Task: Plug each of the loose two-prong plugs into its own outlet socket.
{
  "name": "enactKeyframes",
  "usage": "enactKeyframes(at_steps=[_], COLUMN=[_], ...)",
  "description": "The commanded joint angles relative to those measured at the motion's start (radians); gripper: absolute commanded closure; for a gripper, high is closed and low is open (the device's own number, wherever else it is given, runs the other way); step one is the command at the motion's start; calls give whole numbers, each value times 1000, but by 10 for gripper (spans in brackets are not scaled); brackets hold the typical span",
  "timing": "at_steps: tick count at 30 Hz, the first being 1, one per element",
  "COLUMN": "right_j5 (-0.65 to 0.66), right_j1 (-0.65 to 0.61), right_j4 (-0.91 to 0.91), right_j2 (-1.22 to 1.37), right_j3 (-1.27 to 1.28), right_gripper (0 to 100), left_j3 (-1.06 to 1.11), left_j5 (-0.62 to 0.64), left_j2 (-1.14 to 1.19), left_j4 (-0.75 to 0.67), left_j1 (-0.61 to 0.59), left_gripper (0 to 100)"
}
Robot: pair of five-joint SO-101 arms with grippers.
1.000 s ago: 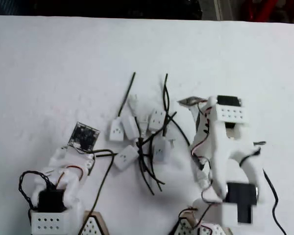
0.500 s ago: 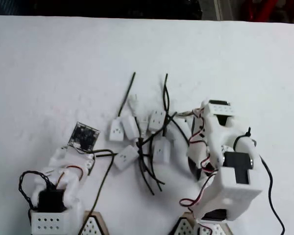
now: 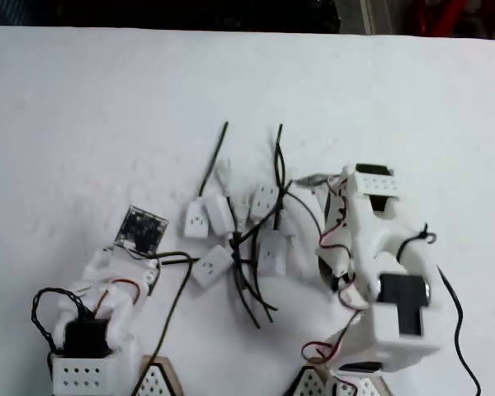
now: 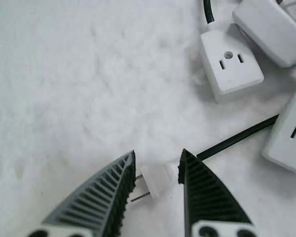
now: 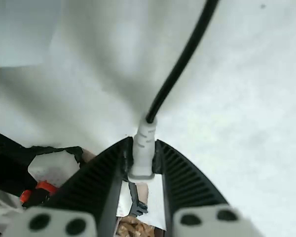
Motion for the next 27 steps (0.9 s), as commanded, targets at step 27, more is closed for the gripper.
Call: enactKeyframes(at_steps=[27], right_j5=[-38], right_j1=[-90], right_j4=[-139], right_j2=[157], right_j3=[-347], right_gripper=[981], left_j3=[-5], left_j5=[-5], left_j2=[-15], left_j4=[-25], left_j1=[2], left_gripper=[839])
